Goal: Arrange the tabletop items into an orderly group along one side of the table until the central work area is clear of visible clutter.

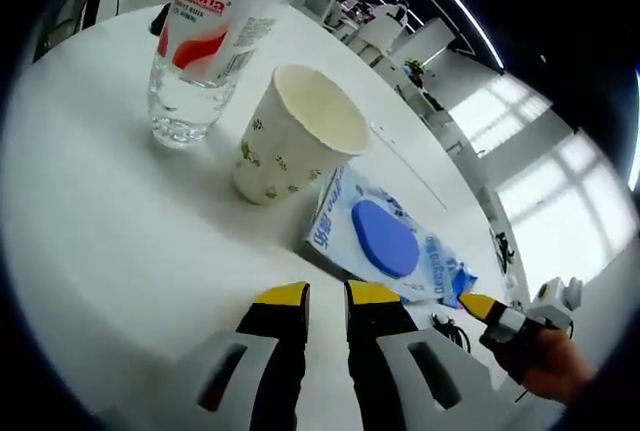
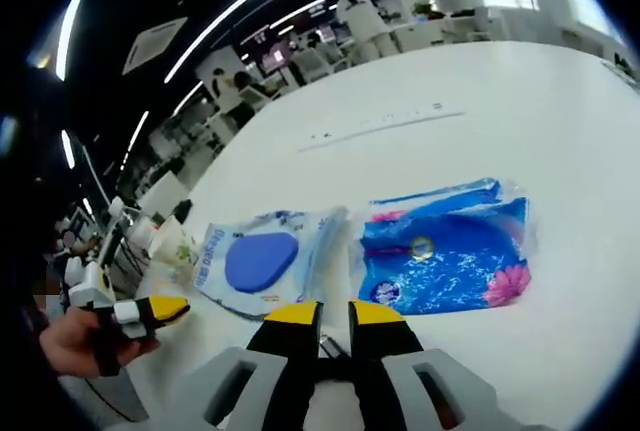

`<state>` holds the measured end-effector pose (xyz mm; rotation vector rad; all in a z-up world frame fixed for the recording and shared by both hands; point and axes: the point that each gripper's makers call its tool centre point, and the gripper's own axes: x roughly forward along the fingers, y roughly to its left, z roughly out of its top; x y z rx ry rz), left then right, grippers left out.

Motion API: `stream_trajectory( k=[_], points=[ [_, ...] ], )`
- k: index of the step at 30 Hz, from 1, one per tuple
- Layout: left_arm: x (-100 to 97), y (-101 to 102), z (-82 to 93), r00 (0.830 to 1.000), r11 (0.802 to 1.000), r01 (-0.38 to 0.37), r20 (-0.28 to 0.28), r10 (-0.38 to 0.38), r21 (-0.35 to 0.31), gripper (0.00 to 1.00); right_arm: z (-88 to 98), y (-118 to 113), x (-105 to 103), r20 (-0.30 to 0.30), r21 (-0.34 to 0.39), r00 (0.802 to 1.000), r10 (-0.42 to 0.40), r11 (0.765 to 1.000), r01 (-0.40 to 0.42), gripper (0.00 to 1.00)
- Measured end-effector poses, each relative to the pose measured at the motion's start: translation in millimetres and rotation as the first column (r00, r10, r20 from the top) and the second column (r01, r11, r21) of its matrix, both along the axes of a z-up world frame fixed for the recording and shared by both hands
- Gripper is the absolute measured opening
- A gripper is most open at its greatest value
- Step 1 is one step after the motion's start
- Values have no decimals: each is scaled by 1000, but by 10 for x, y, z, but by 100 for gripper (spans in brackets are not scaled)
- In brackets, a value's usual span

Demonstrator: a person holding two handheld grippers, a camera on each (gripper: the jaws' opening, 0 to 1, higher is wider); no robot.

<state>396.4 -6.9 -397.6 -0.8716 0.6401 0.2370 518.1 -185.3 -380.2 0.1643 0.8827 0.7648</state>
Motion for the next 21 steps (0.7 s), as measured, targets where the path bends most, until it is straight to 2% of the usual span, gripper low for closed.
stream_trajectory(
  k=[5,11,15,21],
  points=[
    [-12,-193,4,999,999,47,-6,-47,13,11,5,-130,-34,1,-3,1000,-20,1000,20,7],
    [6,-391,17,996,995,93,-3,-93,22,11,-42,-419,90,3,-16,998,-59,998,59,7],
    [27,-564,56,989,988,149,6,-150,47,11,-55,-608,183,4,-27,995,-96,995,96,6],
    [-7,-806,39,984,984,177,11,-177,38,10,18,-830,231,16,-33,990,-139,990,140,7]
  ],
)
